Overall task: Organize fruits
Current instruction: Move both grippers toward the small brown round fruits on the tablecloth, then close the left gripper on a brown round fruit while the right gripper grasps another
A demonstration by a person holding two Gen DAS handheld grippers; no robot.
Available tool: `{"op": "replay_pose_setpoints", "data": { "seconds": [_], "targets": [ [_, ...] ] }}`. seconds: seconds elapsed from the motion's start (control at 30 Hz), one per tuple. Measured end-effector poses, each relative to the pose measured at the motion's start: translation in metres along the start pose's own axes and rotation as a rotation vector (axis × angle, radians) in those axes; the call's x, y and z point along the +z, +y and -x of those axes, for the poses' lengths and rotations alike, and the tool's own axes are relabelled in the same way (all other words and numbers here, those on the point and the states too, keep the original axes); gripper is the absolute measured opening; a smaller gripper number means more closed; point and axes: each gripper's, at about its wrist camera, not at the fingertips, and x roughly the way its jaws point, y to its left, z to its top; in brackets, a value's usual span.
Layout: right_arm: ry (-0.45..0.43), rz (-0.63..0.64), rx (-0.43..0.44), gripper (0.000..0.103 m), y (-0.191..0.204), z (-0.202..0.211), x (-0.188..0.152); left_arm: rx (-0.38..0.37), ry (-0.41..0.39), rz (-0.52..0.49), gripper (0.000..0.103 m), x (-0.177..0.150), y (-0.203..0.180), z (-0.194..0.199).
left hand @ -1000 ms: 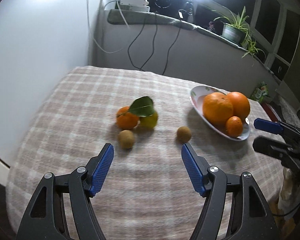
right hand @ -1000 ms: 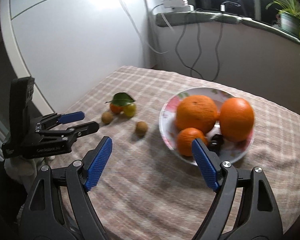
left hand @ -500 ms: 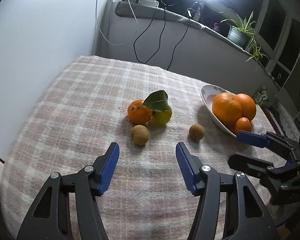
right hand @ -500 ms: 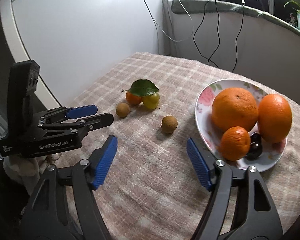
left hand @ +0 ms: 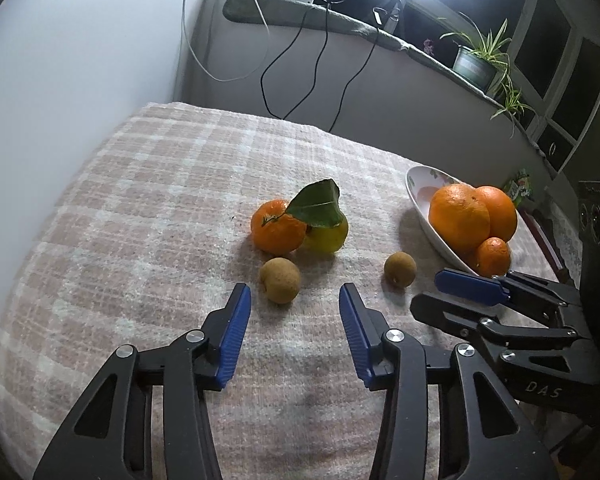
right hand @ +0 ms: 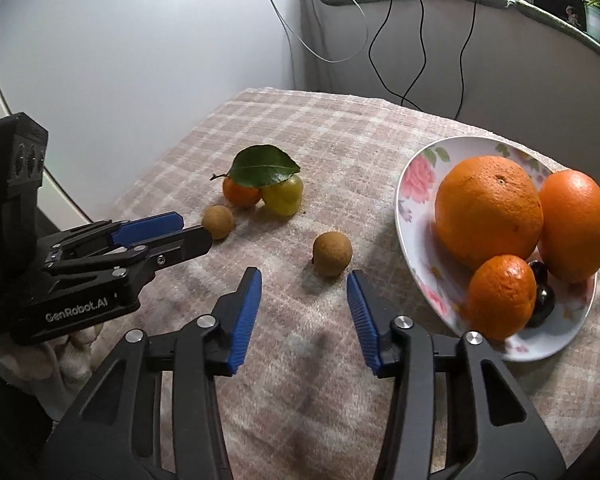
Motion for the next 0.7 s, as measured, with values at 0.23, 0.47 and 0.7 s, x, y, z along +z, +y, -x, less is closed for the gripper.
{"op": "replay_pose_setpoints", "data": {
  "seconds": [0.23, 0.47, 0.7],
  "targets": [
    [0.012, 0.008, -0.038, 0.045, 0.003, -0.013, 0.005, -0.001, 0.016, -0.006, 0.041, 0.005, 0.001, -0.010],
    [0.010, 0.012, -0.061, 0.044, 0.002, -0.018, 0.009, 0.006, 0.029, -0.012, 0.038, 0.008, 0.001, -0.021],
    [0.020, 0.013, -0.095, 0.044, -0.002, -0.025, 0.014, 0.017, 0.047, -0.021, 0.033, 0.008, 0.000, -0.028]
  ]
}}
